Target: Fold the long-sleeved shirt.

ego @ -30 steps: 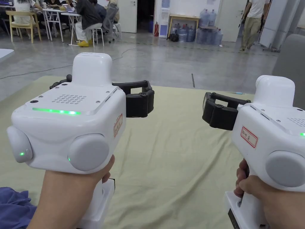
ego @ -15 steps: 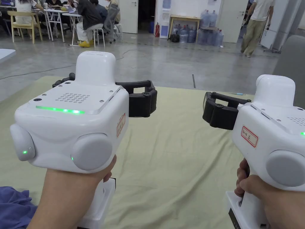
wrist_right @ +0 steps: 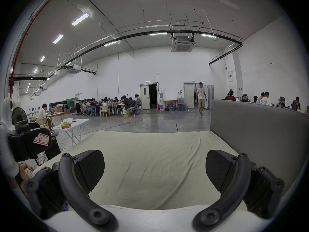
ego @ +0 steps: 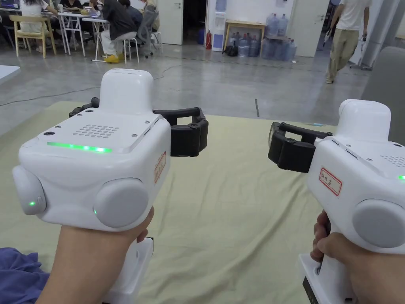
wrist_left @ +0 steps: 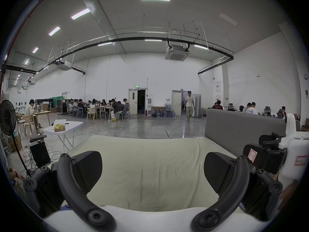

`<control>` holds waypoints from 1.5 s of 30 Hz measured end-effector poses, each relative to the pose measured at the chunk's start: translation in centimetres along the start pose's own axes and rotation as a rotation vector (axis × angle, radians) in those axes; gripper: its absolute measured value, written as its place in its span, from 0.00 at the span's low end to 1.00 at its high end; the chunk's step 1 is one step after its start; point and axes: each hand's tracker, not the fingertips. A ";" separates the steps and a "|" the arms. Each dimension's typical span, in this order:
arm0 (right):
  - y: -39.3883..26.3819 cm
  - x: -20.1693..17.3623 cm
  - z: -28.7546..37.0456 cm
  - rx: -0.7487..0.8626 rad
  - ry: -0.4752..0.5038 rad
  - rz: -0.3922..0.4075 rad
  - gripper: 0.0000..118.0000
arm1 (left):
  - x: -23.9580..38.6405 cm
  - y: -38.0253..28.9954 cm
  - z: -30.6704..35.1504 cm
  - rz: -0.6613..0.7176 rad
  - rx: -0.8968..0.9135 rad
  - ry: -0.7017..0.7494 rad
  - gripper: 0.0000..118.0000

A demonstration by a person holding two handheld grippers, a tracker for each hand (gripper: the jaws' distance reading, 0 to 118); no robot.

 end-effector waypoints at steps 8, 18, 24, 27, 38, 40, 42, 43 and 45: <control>0.0 -0.2 0.0 0.000 0.000 -0.002 1.00 | -0.2 -0.1 -0.1 -0.002 -0.002 0.004 1.00; -0.1 -0.4 -0.1 0.002 0.001 0.002 1.00 | -0.6 -0.2 -0.1 0.012 -0.006 0.011 1.00; -0.5 -0.3 0.2 0.035 0.003 -0.012 1.00 | -0.7 -0.4 -0.3 0.029 -0.016 0.007 1.00; -1.1 -0.4 0.5 0.062 0.015 -0.011 0.98 | -1.1 -0.9 0.0 0.043 -0.004 -0.079 0.85; -2.2 -1.2 0.3 0.028 -0.033 0.052 0.02 | -1.4 -2.4 -0.3 0.045 -0.050 -0.048 0.00; -2.0 -3.0 -0.6 0.021 -0.008 0.044 0.02 | -4.0 -1.9 0.3 0.054 -0.062 0.018 0.00; -2.0 -7.0 -2.1 0.014 0.095 0.066 0.02 | -8.0 -1.4 1.8 0.025 -0.076 0.101 0.00; -2.1 -9.2 -2.5 0.009 0.157 0.074 0.02 | -9.9 -1.3 2.8 0.020 -0.079 0.159 0.00; -2.6 -15.3 -3.1 -0.040 0.321 0.052 0.02 | -14.5 -1.4 5.8 0.020 -0.085 0.326 0.00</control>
